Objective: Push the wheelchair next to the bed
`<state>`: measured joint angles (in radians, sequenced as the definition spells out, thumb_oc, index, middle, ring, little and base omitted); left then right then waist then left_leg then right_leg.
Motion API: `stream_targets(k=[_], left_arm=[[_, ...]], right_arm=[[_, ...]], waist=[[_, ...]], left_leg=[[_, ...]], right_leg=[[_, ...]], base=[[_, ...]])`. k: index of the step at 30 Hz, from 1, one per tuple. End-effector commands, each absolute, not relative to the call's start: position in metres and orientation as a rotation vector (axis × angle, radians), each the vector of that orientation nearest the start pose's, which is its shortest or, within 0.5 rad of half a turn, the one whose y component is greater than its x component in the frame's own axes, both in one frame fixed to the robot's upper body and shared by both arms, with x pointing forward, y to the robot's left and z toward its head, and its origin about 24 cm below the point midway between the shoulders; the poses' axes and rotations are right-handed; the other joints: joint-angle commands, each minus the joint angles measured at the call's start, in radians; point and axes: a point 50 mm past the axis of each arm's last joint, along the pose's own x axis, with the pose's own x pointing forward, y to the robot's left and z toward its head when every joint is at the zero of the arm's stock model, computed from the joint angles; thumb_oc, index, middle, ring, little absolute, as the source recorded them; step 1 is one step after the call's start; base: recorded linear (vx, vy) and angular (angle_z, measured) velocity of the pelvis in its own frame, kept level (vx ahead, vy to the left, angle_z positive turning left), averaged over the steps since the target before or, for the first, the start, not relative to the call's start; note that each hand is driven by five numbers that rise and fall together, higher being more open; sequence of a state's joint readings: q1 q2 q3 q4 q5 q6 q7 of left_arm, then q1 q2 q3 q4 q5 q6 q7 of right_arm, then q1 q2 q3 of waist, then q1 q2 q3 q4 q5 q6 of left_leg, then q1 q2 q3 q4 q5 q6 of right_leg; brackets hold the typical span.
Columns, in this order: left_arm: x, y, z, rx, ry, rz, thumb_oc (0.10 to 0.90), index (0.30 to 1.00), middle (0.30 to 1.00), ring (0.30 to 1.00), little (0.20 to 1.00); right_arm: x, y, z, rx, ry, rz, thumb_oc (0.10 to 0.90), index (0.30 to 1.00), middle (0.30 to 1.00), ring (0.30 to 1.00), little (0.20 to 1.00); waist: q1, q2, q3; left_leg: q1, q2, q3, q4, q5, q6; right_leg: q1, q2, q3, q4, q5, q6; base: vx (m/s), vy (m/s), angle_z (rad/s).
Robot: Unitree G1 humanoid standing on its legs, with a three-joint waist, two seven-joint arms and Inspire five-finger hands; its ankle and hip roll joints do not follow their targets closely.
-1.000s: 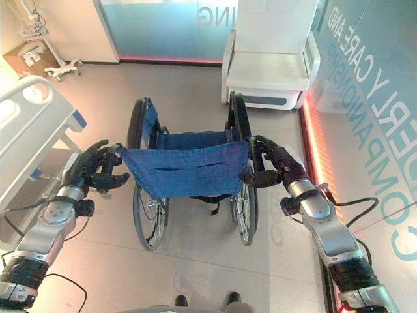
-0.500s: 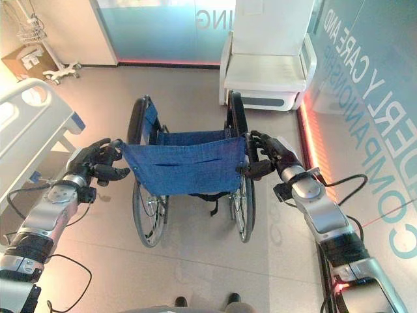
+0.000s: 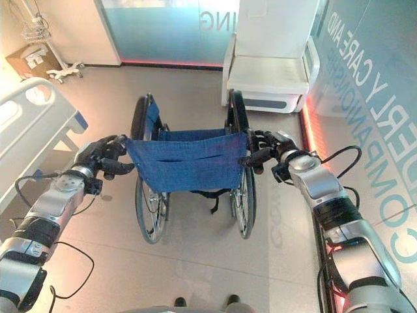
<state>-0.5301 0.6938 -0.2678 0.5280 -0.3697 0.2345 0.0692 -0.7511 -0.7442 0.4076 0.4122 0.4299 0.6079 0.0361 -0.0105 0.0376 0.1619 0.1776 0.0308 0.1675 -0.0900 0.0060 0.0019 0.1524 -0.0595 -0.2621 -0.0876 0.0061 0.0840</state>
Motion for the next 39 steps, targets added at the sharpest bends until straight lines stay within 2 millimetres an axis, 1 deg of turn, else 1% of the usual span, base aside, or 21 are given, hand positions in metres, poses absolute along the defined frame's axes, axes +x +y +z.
stream_targets(k=[1,9,16,19,20,21,24,25,26,27,28,33,39], left_arm=[[0.331,0.33,0.12,0.545,0.27,0.295,0.8,0.9,0.9,0.9,0.9],[0.337,0.321,0.123,0.541,0.25,0.282,0.8,0.9,0.9,0.9,0.9],[0.341,0.314,0.124,0.542,0.236,0.259,0.8,0.9,0.9,0.9,0.9],[0.343,0.311,0.123,0.541,0.24,0.255,0.8,0.9,0.9,0.9,0.9],[0.343,0.31,0.123,0.538,0.239,0.258,0.8,0.9,0.9,0.9,0.9],[0.343,0.31,0.122,0.531,0.236,0.268,0.8,0.9,0.9,0.9,0.9],[0.344,0.309,0.121,0.519,0.231,0.289,0.8,0.9,0.9,0.9,0.9],[0.344,0.308,0.12,0.512,0.229,0.299,0.671,0.707,0.707,0.707,0.707],[0.344,0.307,0.119,0.5,0.224,0.307,0.513,0.469,0.469,0.469,0.469],[0.344,0.305,0.118,0.482,0.222,0.311,0.45,0.375,0.375,0.375,0.375],[0.344,0.305,0.117,0.477,0.224,0.31,0.4,0.3,0.3,0.3,0.3],[0.341,0.299,0.101,0.435,0.27,0.314,0.4,0.3,0.3,0.3,0.3],[0.338,0.298,0.091,0.415,0.3,0.323,0.4,0.3,0.3,0.3,0.3]], right_arm=[[0.351,-0.291,0.13,-0.593,0.582,-0.171,0.8,0.9,0.9,0.9,0.9],[0.357,-0.287,0.133,-0.604,0.649,-0.164,0.8,0.9,0.9,0.9,0.9],[0.361,-0.279,0.131,-0.588,0.638,-0.148,0.8,0.9,0.9,0.9,0.9],[0.365,-0.274,0.134,-0.589,0.608,-0.131,0.8,0.9,0.9,0.9,0.9],[0.367,-0.272,0.136,-0.589,0.597,-0.124,0.536,0.505,0.505,0.505,0.505],[0.369,-0.268,0.138,-0.593,0.574,-0.106,0.4,0.3,0.3,0.3,0.3],[0.37,-0.264,0.138,-0.599,0.552,-0.095,0.4,0.3,0.3,0.3,0.3],[0.371,-0.262,0.14,-0.604,0.538,-0.093,0.4,0.3,0.3,0.3,0.3],[0.371,-0.261,0.14,-0.605,0.529,-0.093,0.4,0.3,0.3,0.3,0.3],[0.372,-0.26,0.14,-0.607,0.516,-0.094,0.4,0.3,0.3,0.3,0.3],[0.372,-0.26,0.14,-0.609,0.512,-0.095,0.4,0.3,0.3,0.3,0.3],[0.371,-0.256,0.136,-0.621,0.512,-0.08,0.4,0.3,0.3,0.3,0.3],[0.368,-0.254,0.128,-0.62,0.508,-0.073,0.4,0.3,0.3,0.3,0.3]], waist=[[0.049,-0.06,-0.048],[0.058,-0.062,-0.049],[0.064,-0.061,-0.049],[0.066,-0.06,-0.05],[0.066,-0.059,-0.05],[0.066,-0.059,-0.051],[0.067,-0.058,-0.052],[0.068,-0.058,-0.053],[0.068,-0.057,-0.053],[0.068,-0.057,-0.053],[0.068,-0.057,-0.053],[0.067,-0.058,-0.051],[0.064,-0.057,-0.049]], left_leg=[[-0.029,-0.07,0.014,0.048,-0.06,0.008],[-0.027,-0.071,0.006,0.046,-0.058,0.008],[-0.026,-0.072,0.001,0.045,-0.057,0.008],[-0.026,-0.073,-0.001,0.044,-0.056,0.007],[-0.026,-0.073,-0.002,0.043,-0.055,0.007],[-0.025,-0.074,-0.003,0.043,-0.055,0.006],[-0.027,-0.074,-0.003,0.044,-0.054,0.005],[-0.027,-0.073,-0.003,0.044,-0.054,0.005],[-0.027,-0.073,-0.004,0.044,-0.053,0.005],[-0.026,-0.072,-0.004,0.043,-0.053,0.004],[-0.026,-0.072,-0.004,0.042,-0.053,0.004],[-0.026,-0.073,-0.005,0.046,-0.054,0.003],[-0.024,-0.073,-0.001,0.046,-0.054,0.003]], right_leg=[[-0.014,-0.018,-0.016,0.063,-0.031,0.015],[-0.012,-0.017,-0.014,0.063,-0.031,0.013],[-0.009,-0.018,-0.016,0.061,-0.03,0.012],[-0.007,-0.017,-0.017,0.059,-0.03,0.011],[-0.007,-0.017,-0.017,0.058,-0.03,0.011],[-0.007,-0.017,-0.017,0.059,-0.031,0.011],[-0.006,-0.018,-0.019,0.058,-0.031,0.01],[-0.006,-0.018,-0.02,0.058,-0.031,0.01],[-0.005,-0.019,-0.021,0.058,-0.031,0.01],[-0.004,-0.019,-0.023,0.058,-0.032,0.01],[-0.004,-0.02,-0.023,0.058,-0.032,0.01],[-0.003,-0.021,-0.025,0.058,-0.031,0.01],[-0.002,-0.023,-0.027,0.059,-0.031,0.011]], base=[[-0.01,0.001,0.03],[0.0,0.0,0.0],[0.0,0.0,0.0],[0.0,0.0,0.0],[0.0,0.0,0.0],[0.0,0.0,0.0],[0.0,0.0,0.0],[0.0,0.0,0.0],[0.0,0.0,0.0],[0.0,0.0,0.0],[-0.01,-0.005,0.06],[0.0,-0.003,0.06],[0.0,0.0,0.0]])
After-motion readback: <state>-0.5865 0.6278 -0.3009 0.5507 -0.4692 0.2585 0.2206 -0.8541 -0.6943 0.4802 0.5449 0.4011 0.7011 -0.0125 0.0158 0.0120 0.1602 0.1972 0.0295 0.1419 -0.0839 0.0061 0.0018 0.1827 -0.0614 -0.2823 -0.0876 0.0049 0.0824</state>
